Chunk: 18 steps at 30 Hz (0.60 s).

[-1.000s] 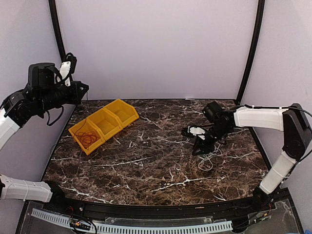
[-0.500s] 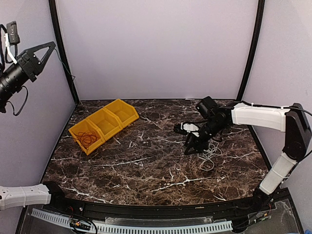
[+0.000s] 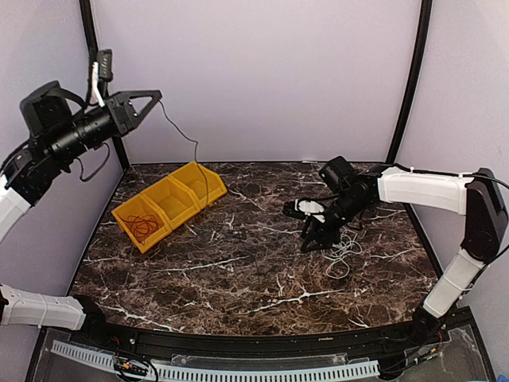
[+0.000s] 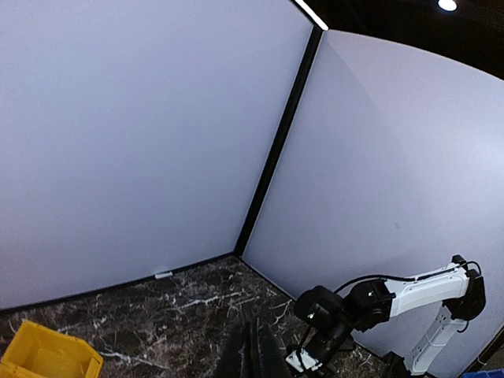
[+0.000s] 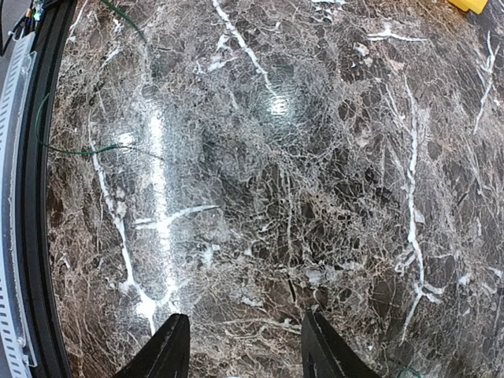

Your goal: Untangle the cables

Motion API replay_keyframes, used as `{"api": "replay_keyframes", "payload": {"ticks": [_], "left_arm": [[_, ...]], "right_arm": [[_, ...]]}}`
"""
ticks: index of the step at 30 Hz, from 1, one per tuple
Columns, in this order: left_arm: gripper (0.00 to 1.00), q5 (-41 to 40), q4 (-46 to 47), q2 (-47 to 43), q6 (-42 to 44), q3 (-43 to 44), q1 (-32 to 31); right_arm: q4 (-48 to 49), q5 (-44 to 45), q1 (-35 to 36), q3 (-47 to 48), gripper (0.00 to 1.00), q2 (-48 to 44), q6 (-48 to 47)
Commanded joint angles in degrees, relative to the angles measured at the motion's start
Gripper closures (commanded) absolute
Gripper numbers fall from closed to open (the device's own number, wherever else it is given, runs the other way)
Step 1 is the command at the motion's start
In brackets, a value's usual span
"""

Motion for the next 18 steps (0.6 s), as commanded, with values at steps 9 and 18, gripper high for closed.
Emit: {"api": "replay_keyframes", "payload": {"ticks": [9,18], "left_arm": [[1.0,-5.4,21.5,11.2,-22.2,-34.2,0.1],[1.0,-5.9,23.0,16.2,-24.0,-37.0,-2.3]], "right_arm": [[3.5,7.6,4.6,1.2,0.5,-1.5,0.0],[7.6,11.6,10.2,11.9,0.5,9.4,1.8]]}}
